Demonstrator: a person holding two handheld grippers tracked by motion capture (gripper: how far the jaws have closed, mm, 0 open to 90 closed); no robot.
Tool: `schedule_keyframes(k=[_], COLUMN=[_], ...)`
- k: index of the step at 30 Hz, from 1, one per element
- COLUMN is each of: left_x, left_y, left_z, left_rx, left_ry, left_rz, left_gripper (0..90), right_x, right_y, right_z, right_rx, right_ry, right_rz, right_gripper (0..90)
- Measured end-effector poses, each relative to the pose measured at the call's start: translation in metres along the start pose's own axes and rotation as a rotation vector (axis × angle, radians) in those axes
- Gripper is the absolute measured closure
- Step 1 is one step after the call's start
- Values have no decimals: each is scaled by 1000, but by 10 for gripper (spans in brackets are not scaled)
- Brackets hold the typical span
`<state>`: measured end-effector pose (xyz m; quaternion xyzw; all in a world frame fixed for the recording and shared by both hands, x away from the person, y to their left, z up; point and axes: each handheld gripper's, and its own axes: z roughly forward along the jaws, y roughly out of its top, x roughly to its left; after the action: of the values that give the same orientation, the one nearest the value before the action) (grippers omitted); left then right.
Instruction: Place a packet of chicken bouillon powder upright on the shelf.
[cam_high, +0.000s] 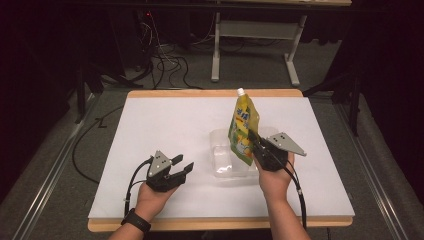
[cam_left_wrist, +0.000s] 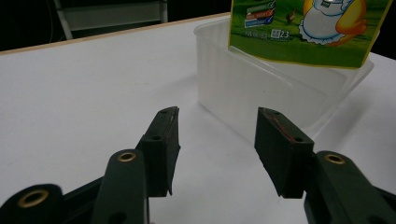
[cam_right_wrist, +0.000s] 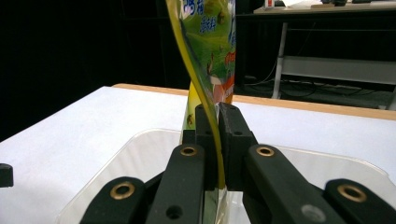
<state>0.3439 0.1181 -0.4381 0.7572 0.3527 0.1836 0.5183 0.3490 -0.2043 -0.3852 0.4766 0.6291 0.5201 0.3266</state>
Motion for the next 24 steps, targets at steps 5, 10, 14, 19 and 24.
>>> schedule_keyframes(k=[5,10,14,19,24], left_x=[0,-2,-3,-3,-4], left_y=[0,0,0,-1,-1], left_z=[0,1,1,2,2], left_rx=[7,3,3,8,12], left_ry=[-3,-5,-7,-8,-11], left_rz=[3,1,2,6,9], left_gripper=[503,503,503,503,503], right_x=[2,4,4,4,5], right_y=[-3,-10,-19,-24,-28], right_z=[2,2,2,2,2], right_rx=[-6,-21,-31,-47,-56], right_ry=[-8,-18,-23,-25,-27], right_rz=[-4,-6,7,2,-5], right_gripper=[888,888,889,888,889])
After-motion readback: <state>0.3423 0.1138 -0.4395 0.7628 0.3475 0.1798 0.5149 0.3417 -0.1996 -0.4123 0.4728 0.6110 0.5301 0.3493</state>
